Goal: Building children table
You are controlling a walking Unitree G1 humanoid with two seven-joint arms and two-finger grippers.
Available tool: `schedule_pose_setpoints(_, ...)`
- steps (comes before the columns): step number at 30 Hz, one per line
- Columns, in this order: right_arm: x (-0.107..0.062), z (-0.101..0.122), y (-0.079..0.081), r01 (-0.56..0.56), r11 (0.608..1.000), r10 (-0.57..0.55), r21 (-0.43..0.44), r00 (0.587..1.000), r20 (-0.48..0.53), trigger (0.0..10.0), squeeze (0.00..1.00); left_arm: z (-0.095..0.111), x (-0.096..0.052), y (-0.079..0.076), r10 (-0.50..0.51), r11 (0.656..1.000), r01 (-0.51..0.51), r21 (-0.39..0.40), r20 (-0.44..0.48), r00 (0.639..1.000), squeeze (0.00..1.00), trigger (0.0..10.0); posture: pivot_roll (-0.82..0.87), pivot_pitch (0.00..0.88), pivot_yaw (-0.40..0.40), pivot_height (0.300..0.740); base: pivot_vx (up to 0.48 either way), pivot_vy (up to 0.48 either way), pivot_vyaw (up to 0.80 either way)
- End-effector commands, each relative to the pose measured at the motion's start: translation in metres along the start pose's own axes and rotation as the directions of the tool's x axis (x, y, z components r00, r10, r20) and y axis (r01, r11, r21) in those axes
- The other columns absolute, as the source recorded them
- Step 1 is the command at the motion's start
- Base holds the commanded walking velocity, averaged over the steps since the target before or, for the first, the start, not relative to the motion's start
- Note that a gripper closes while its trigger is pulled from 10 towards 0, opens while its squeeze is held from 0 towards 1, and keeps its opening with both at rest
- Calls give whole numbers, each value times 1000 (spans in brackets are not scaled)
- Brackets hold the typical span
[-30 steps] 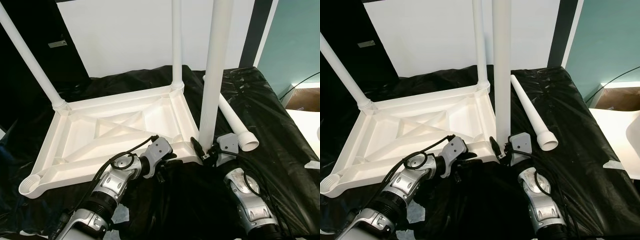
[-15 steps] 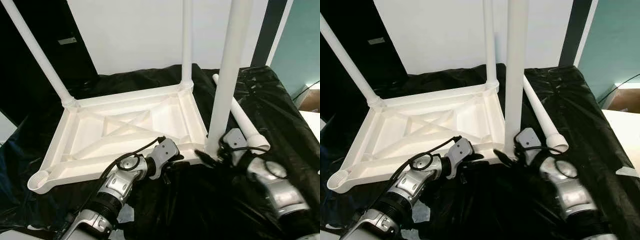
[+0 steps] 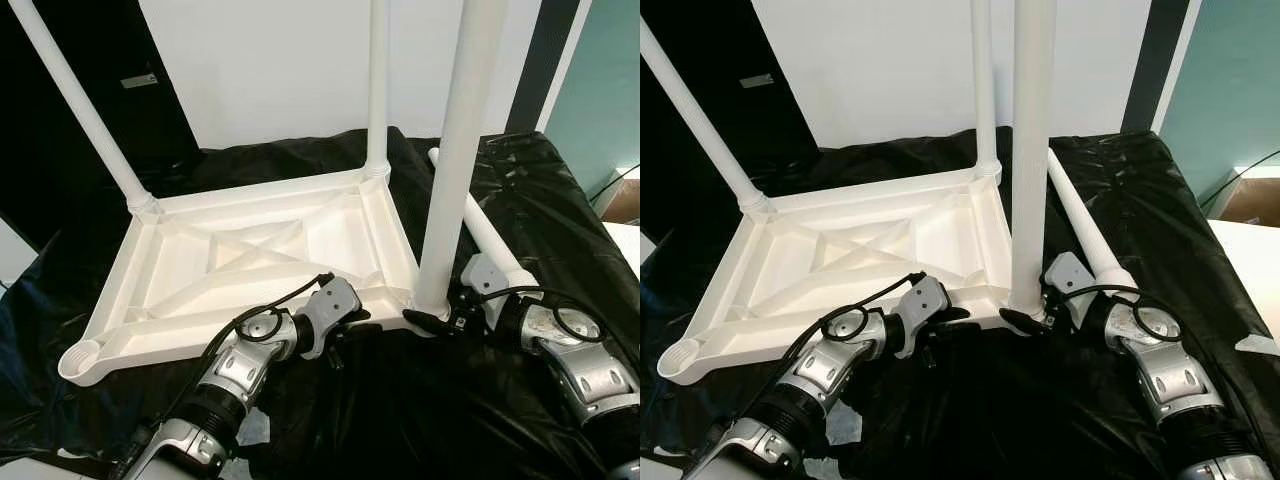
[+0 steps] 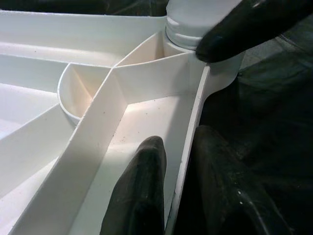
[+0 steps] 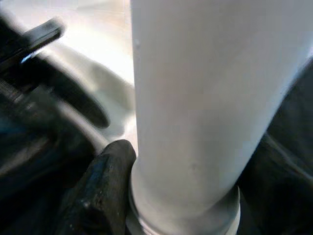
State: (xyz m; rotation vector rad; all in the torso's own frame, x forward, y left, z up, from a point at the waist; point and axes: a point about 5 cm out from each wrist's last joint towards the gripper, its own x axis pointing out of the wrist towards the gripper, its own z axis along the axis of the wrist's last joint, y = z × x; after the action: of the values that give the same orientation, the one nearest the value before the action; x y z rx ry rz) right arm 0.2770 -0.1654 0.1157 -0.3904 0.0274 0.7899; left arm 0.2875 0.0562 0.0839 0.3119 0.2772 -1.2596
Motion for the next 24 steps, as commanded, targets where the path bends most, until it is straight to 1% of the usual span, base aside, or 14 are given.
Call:
schedule_pose_setpoints(1,10,-6,14,27,999,-26,21,1000,-15,0,0,-34,7,-23,-113,990,101,-98,-122,986,0,10000,-42,0,73,740,0,0,0)
schedule_pose_setpoints(2,16,-1,15,181,982,-184,54,982,51,0,0,-34,6,-23,-112,990,100,-99,-121,986,0,10000,-42,0,74,740,0,0,0)
schedule_pose_setpoints(3,18,6,13,318,941,-331,112,936,123,0,0,-34,6,-23,-112,990,100,-99,-121,986,0,10000,-42,0,74,740,0,0,0)
schedule_pose_setpoints(4,18,6,13,318,941,-331,112,936,123,0,0,-34,6,-23,-112,990,100,-99,-121,986,0,10000,-42,0,74,740,0,0,0)
schedule_pose_setpoints(5,18,10,16,389,907,-412,158,897,158,0,0,-34,6,-23,-113,990,102,-96,-123,986,0,10000,-38,0,81,740,0,0,0)
schedule_pose_setpoints(6,19,13,21,410,892,-442,192,880,175,0,0,-34,6,-23,-115,990,104,-92,-125,986,0,10000,-41,0,83,740,0,0,0)
schedule_pose_setpoints(11,20,9,15,432,880,-463,198,874,150,0,0,-33,6,-22,-118,991,108,-83,-130,984,0,10000,-43,0,88,740,0,0,0)
schedule_pose_setpoints(15,20,6,17,417,892,-441,176,889,127,0,0,-33,6,-22,-120,991,110,-82,-130,984,0,10000,-45,0,88,740,0,0,0)
schedule_pose_setpoints(16,21,5,20,412,895,-434,172,894,116,1765,0,-33,6,-22,-120,991,110,-82,-130,984,0,10000,-45,0,88,740,0,0,0)
schedule_pose_setpoints(17,23,2,25,385,906,-405,177,909,96,1765,0,-33,6,-22,-119,991,108,-83,-129,985,0,10000,-42,0,85,740,0,0,0)
schedule_pose_setpoints(18,24,0,28,355,917,-373,179,924,78,10000,0,-33,7,-22,-117,991,107,-84,-129,985,0,10000,-41,0,84,740,0,0,0)
schedule_pose_setpoints(22,24,-3,30,317,931,-332,181,941,59,10000,0,-33,7,-22,-115,991,104,-86,-128,985,0,10000,-42,0,83,740,0,0,0)
schedule_pose_setpoints(23,22,-3,25,295,938,-310,183,949,61,10000,804,-33,7,-21,-114,991,104,-87,-127,985,0,10000,-42,0,83,740,0,0,0)
schedule_pose_setpoints(24,22,-3,25,295,938,-310,183,949,61,10000,804,-33,7,-21,-114,991,104,-87,-127,985,0,10000,-42,0,83,740,0,0,0)
